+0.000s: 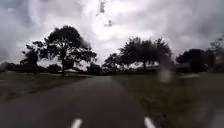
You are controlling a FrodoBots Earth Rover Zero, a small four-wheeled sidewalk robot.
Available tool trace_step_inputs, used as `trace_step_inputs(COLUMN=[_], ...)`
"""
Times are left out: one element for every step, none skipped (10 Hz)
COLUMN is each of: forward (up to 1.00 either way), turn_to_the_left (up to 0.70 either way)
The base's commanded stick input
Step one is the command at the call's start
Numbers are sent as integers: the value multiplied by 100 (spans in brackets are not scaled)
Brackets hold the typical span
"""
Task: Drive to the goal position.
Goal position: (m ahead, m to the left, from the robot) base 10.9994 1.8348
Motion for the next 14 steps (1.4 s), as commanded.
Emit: trace_step_inputs(forward=[85,85,85,85,85,85,85,85,85,85,85,85,85,85], turn_to_the_left=[0,0,0,0,2,11,30,11,0,0,33,11,0,0])
